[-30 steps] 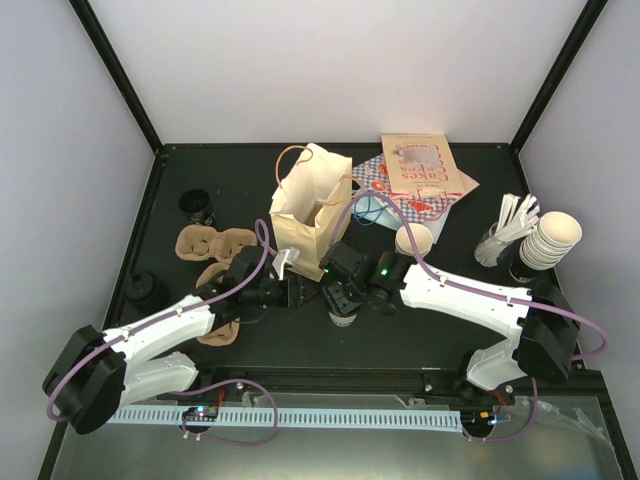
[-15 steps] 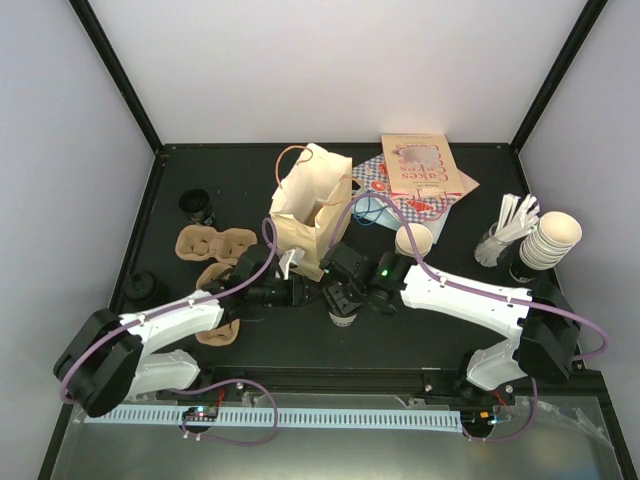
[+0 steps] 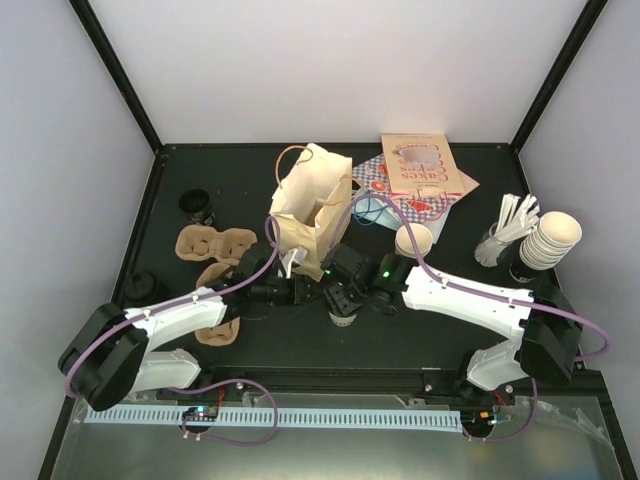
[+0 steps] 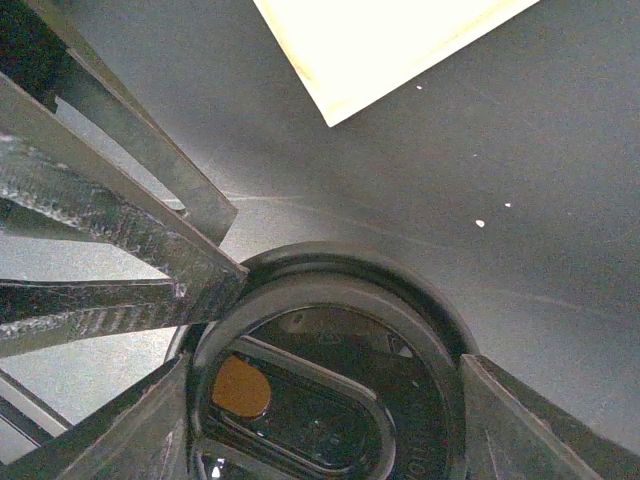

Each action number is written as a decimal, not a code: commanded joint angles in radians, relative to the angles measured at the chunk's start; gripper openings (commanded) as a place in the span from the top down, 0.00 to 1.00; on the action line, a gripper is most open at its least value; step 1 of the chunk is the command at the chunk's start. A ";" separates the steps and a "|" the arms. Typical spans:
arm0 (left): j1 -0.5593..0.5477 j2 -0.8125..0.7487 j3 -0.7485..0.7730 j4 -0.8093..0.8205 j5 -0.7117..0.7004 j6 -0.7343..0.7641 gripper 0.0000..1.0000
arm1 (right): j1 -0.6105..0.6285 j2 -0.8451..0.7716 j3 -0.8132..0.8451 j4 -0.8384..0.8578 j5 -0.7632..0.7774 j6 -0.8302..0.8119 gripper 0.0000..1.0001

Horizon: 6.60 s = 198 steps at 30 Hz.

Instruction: Pack the takeout coffee

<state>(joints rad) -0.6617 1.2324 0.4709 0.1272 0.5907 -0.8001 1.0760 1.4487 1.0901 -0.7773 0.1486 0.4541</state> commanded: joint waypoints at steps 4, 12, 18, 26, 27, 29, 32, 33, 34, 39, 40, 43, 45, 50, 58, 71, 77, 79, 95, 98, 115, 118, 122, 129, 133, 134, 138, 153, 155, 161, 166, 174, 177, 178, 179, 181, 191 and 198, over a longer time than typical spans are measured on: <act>-0.012 -0.051 -0.029 -0.054 -0.038 0.006 0.65 | 0.010 0.072 -0.085 -0.045 -0.059 0.011 0.34; -0.012 -0.095 -0.023 -0.072 -0.041 0.009 0.64 | 0.015 0.052 -0.091 -0.024 -0.061 0.012 0.35; -0.013 -0.101 -0.023 -0.068 -0.035 0.006 0.64 | 0.016 0.049 -0.089 -0.025 -0.052 0.013 0.34; -0.013 -0.119 -0.017 -0.074 -0.036 0.007 0.64 | 0.017 0.040 -0.087 -0.023 -0.054 0.012 0.34; -0.013 -0.120 -0.016 -0.073 -0.035 0.006 0.64 | 0.018 0.038 -0.086 -0.023 -0.052 0.012 0.34; -0.012 -0.127 -0.017 -0.073 -0.033 0.006 0.64 | 0.018 0.035 -0.087 -0.023 -0.050 0.013 0.34; -0.013 -0.137 -0.017 -0.072 -0.033 0.007 0.63 | 0.017 0.033 -0.085 -0.023 -0.046 0.013 0.34; -0.013 -0.140 -0.017 -0.073 -0.033 0.006 0.63 | 0.018 0.032 -0.085 -0.020 -0.047 0.014 0.35; -0.012 -0.141 -0.016 -0.074 -0.031 0.006 0.63 | 0.018 0.030 -0.085 -0.019 -0.047 0.013 0.35; -0.014 -0.129 -0.012 -0.065 -0.026 0.004 0.62 | 0.018 0.014 -0.079 -0.015 -0.047 0.012 0.35; -0.014 -0.126 -0.011 -0.062 -0.024 0.003 0.62 | 0.017 0.012 -0.078 -0.016 -0.046 0.012 0.35; -0.015 -0.127 -0.011 -0.060 -0.022 0.001 0.62 | 0.018 0.010 -0.070 -0.020 -0.046 0.011 0.35; -0.014 -0.133 -0.011 -0.060 -0.023 0.001 0.62 | 0.018 0.010 -0.069 -0.020 -0.045 0.008 0.35; -0.015 -0.142 -0.008 -0.059 -0.024 0.001 0.60 | 0.018 0.004 -0.072 -0.015 -0.048 0.005 0.35; -0.014 -0.116 0.000 -0.045 -0.012 -0.001 0.59 | 0.018 -0.019 -0.067 -0.010 -0.044 -0.003 0.33; -0.027 -0.065 0.020 -0.026 -0.002 -0.001 0.59 | 0.019 -0.029 -0.031 -0.019 -0.038 -0.021 0.30; -0.029 -0.053 0.024 -0.027 -0.002 0.000 0.59 | 0.019 -0.040 -0.015 -0.021 -0.037 -0.026 0.25; -0.029 -0.050 0.027 -0.029 -0.003 0.002 0.59 | 0.018 -0.042 -0.006 -0.023 -0.032 -0.029 0.20; -0.031 -0.059 0.034 -0.046 -0.007 0.007 0.59 | 0.019 -0.092 0.040 -0.072 0.009 -0.038 0.00; -0.030 -0.066 0.038 -0.054 -0.010 0.008 0.59 | 0.019 -0.103 0.042 -0.080 0.018 -0.033 0.00; -0.035 -0.179 0.014 -0.133 -0.020 -0.001 0.57 | 0.004 -0.232 -0.064 -0.030 -0.030 0.066 0.16; -0.045 -0.197 -0.001 -0.135 -0.016 -0.013 0.57 | -0.009 -0.255 -0.090 -0.017 -0.043 0.091 0.22; -0.062 -0.214 -0.025 -0.125 -0.018 -0.035 0.58 | -0.023 -0.291 -0.121 -0.004 -0.051 0.118 0.24; -0.093 -0.243 -0.078 -0.064 -0.023 -0.089 0.59 | -0.060 -0.362 -0.175 0.024 -0.062 0.155 0.29; -0.127 -0.244 -0.090 -0.030 -0.042 -0.122 0.59 | -0.067 -0.402 -0.190 0.052 -0.049 0.191 0.29; -0.135 -0.242 -0.092 -0.024 -0.046 -0.129 0.60 | -0.068 -0.410 -0.194 0.059 -0.048 0.204 0.29; -0.157 -0.239 -0.110 0.022 -0.065 -0.161 0.61 | -0.074 -0.431 -0.225 0.095 -0.075 0.239 0.34; -0.159 -0.175 -0.117 0.089 -0.057 -0.197 0.67 | -0.124 -0.360 -0.277 0.178 -0.192 0.273 0.56; -0.159 -0.161 -0.112 0.081 -0.058 -0.195 0.68 | -0.125 -0.351 -0.278 0.176 -0.186 0.274 0.57; -0.159 -0.156 -0.110 0.068 -0.059 -0.190 0.69 | -0.126 -0.327 -0.280 0.180 -0.186 0.269 0.57; -0.159 -0.161 -0.110 0.057 -0.060 -0.182 0.70 | -0.126 -0.320 -0.275 0.179 -0.175 0.261 0.57; -0.160 -0.151 -0.112 0.062 -0.051 -0.180 0.70 | -0.126 -0.303 -0.265 0.174 -0.176 0.247 0.57; -0.159 -0.148 -0.112 0.062 -0.051 -0.180 0.70 | -0.127 -0.300 -0.263 0.176 -0.181 0.245 0.57; -0.159 -0.148 -0.112 0.063 -0.052 -0.180 0.70 | -0.127 -0.298 -0.262 0.176 -0.183 0.245 0.57; -0.159 -0.146 -0.112 0.064 -0.051 -0.179 0.70 | -0.126 -0.296 -0.260 0.177 -0.185 0.244 0.57; -0.159 -0.140 -0.112 0.066 -0.050 -0.177 0.70 | -0.126 -0.292 -0.259 0.180 -0.189 0.242 0.57; -0.159 -0.119 -0.111 0.082 -0.046 -0.180 0.71 | -0.126 -0.287 -0.259 0.175 -0.196 0.241 0.58; -0.159 -0.117 -0.112 0.076 -0.049 -0.179 0.72 | -0.126 -0.302 -0.225 0.133 -0.171 0.220 0.58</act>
<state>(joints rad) -0.8143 1.1000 0.3546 0.1970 0.5465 -0.9874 0.9520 1.1618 0.8242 -0.6250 -0.0288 0.6956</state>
